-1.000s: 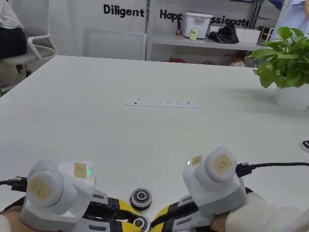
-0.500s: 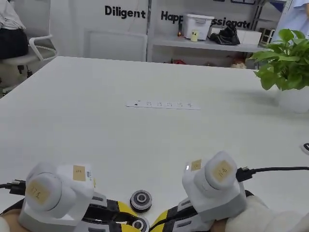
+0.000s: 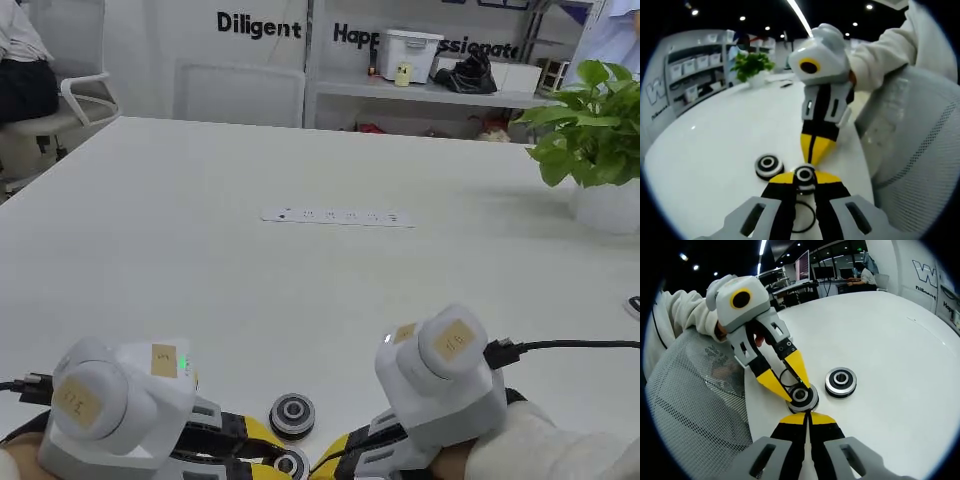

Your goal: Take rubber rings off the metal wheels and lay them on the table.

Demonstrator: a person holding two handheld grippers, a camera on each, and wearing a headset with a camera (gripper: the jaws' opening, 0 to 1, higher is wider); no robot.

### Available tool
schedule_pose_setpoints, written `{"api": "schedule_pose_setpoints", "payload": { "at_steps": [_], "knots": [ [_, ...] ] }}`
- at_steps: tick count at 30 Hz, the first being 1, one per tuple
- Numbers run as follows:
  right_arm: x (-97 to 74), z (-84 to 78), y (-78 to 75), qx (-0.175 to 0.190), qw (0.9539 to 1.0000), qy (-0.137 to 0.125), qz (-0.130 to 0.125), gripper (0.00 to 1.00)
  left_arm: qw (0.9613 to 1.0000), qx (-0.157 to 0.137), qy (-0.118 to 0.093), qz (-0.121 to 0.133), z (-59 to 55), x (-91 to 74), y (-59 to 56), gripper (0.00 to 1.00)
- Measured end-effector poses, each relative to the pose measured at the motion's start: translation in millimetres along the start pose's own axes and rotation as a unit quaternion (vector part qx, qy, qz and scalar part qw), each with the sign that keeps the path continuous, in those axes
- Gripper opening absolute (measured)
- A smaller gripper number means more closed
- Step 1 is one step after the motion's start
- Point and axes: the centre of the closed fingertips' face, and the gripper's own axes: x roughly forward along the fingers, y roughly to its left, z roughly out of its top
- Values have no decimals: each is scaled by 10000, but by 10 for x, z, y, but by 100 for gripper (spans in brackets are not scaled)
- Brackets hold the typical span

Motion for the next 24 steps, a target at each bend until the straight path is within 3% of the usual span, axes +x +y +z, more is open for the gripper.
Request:
{"api": "schedule_pose_setpoints", "payload": {
  "at_steps": [18,24],
  "knots": [
    [-82,97,-34,543,9980,-309,46,0,10000,8,-5,30,1,3,15,14],
    [-65,65,-24,94,9996,-282,32,0,10000,5,-10,31,2,9,17,14]
  ]
}}
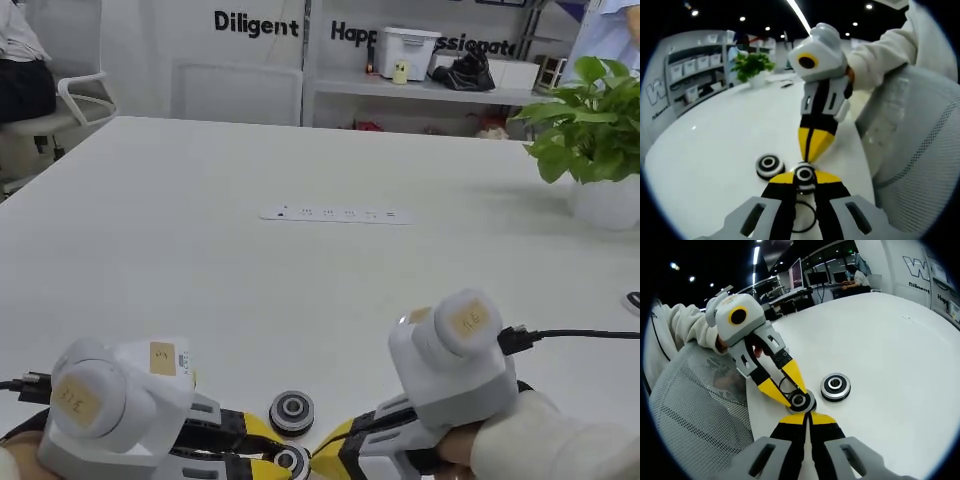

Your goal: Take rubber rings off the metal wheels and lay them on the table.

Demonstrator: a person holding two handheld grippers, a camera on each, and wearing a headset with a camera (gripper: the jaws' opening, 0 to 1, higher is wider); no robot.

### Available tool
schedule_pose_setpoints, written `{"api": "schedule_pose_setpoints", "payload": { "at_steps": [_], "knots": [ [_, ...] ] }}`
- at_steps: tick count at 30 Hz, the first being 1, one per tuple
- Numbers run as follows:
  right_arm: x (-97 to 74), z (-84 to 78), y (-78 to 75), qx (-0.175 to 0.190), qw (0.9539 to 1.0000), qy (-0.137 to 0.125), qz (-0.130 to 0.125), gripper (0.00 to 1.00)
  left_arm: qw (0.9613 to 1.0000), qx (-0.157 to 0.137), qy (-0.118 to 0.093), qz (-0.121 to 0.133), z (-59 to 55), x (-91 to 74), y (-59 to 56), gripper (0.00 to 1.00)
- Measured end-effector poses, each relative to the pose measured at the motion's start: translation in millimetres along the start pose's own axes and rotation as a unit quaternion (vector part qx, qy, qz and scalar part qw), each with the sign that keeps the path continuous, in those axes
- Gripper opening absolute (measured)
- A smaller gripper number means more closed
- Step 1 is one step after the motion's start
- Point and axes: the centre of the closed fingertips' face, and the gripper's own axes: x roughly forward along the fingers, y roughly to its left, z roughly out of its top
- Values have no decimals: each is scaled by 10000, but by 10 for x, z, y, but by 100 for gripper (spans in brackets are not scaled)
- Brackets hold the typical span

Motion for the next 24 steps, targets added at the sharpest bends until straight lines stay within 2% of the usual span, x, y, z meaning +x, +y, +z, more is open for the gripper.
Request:
{"api": "schedule_pose_setpoints", "payload": {
  "at_steps": [3,6,11,14,17,20,24],
  "knots": [
    [5,-16,12,134,9999,1,61,0,10000,1,-5,-2,0,4,0,14],
    [7,-40,41,121,9998,-2,177,1,10000,-2,-11,-3,1,5,0,14],
    [66,-81,93,-278,9993,146,182,9,10000,-3,-15,-1,2,6,-1,14],
    [75,-32,76,-528,9985,55,105,14,10000,-4,-22,-2,1,3,-4,14],
    [98,-24,83,-618,9980,35,77,20,10000,-8,-30,-1,1,2,-5,14],
    [118,-30,91,-768,9970,51,97,18,10000,-11,-33,0,1,2,-6,14],
    [107,-34,71,-776,9969,63,100,16,10000,-19,-38,0,1,-1,-6,14]
  ]
}}
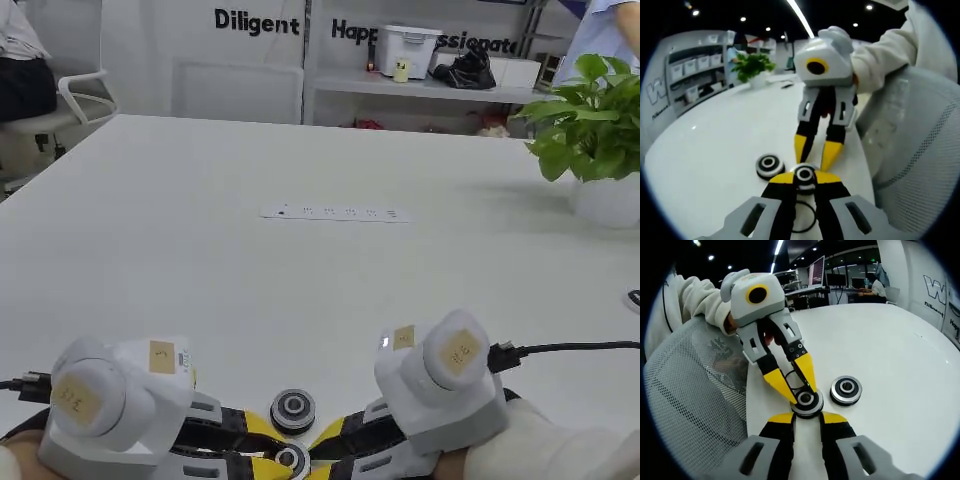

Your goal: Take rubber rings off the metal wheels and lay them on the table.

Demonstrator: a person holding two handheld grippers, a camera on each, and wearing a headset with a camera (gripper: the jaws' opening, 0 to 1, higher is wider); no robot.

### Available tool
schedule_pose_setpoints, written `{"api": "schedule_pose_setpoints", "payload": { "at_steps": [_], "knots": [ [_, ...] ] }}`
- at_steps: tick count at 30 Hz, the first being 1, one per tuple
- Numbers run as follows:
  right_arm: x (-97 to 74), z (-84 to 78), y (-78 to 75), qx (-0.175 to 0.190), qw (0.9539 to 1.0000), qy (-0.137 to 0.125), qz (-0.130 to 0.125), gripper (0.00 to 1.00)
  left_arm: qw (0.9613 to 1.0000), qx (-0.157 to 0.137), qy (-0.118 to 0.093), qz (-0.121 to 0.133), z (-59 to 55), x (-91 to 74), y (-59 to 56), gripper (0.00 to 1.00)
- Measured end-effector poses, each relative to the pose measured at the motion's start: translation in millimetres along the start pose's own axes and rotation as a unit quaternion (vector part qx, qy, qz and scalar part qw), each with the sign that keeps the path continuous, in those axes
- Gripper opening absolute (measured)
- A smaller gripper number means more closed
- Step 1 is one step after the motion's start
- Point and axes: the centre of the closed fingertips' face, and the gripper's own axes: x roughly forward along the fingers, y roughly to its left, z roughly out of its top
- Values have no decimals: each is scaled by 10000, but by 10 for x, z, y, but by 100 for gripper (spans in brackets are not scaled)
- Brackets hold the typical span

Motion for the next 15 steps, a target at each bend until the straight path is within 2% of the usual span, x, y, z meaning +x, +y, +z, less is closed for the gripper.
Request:
{"api": "schedule_pose_setpoints", "payload": {
  "at_steps": [3,5,6,12,15],
  "knots": [
    [-23,-24,-8,-95,9999,55,6,10,10000,-17,-3,5,-1,0,3,14],
    [-28,-35,-50,-335,9993,123,-116,3,10000,-36,-5,7,-2,0,3,13],
    [-21,-31,-38,-214,9997,122,-76,3,10000,-44,-6,8,-3,0,3,13],
    [-18,-36,-73,-118,9995,216,-188,0,10000,-46,-16,21,-3,-1,2,13],
    [-30,-40,-87,126,9994,243,-208,0,10000,-31,-20,29,-2,1,3,13]
  ]
}}
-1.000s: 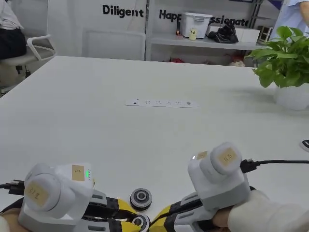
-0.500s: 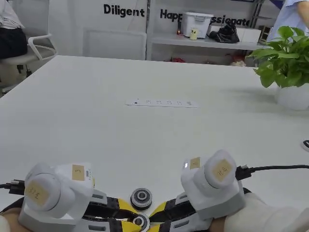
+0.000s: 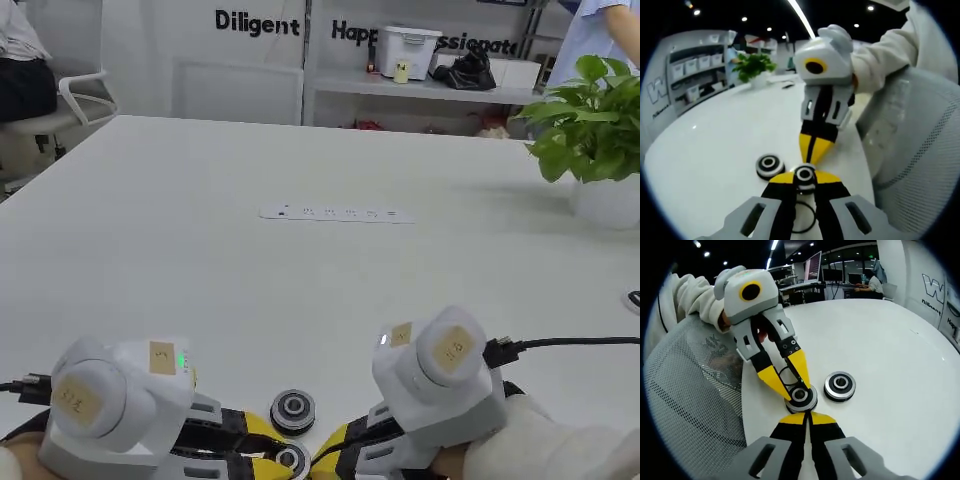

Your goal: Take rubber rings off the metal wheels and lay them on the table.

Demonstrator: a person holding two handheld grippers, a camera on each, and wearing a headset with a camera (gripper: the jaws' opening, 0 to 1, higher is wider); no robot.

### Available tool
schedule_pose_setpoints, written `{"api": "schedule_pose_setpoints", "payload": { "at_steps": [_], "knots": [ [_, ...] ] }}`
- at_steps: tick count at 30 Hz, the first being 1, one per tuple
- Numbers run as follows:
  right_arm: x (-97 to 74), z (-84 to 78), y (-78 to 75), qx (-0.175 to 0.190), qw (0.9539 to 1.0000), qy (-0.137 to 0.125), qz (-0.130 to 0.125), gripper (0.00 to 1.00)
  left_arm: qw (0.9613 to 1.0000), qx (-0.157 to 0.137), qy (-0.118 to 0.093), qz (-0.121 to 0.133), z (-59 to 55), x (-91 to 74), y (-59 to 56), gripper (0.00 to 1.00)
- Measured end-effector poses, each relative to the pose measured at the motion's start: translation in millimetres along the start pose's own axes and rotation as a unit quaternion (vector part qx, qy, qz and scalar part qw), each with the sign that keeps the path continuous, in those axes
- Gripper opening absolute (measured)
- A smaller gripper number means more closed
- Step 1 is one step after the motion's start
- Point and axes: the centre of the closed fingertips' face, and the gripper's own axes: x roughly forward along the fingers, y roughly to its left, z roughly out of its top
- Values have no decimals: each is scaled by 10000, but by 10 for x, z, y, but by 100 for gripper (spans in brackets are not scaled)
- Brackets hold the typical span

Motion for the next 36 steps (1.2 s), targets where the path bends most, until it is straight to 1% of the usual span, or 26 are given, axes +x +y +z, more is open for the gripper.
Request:
{"api": "schedule_pose_setpoints", "payload": {
  "at_steps": [2,4,5,9,12,14,16,18,22,24,26,29,36],
  "knots": [
    [-12,-3,-10,83,10000,-1,19,0,10000,-5,-12,11,2,2,0,13],
    [-11,-3,-7,-12,10000,-1,34,0,10000,-3,-23,25,4,5,2,13],
    [-7,-6,-7,23,10000,2,39,0,10000,-4,-25,26,5,5,1,13],
    [-8,-8,-22,324,9995,-4,63,0,10000,13,-20,24,3,4,0,13],
    [-33,6,-31,649,9979,-35,67,0,10000,35,-26,19,2,4,-1,14],
    [-54,17,-42,901,9958,-90,92,0,10000,46,-33,18,0,5,2,13],
    [-69,31,-53,1000,9948,-153,109,0,10000,49,-36,16,1,5,1,13],
    [-88,49,-61,1245,9919,-234,123,0,10000,65,-38,16,2,5,0,13],
    [-94,39,-64,1343,9905,-256,125,0,9999,111,-39,31,8,14,1,13],
    [-100,48,-65,1433,9891,-295,133,0,9999,136,-41,28,8,15,3,13],
    [-111,77,-61,1594,9863,-384,170,0,9999,152,-39,23,8,15,3,13],
    [-123,90,-60,1687,9845,-437,177,0,9998,171,-31,26,7,14,7,13],
    [-121,118,-32,1755,9831,-477,202,0,9998,190,-24,29,5,15,10,13]
  ]
}}
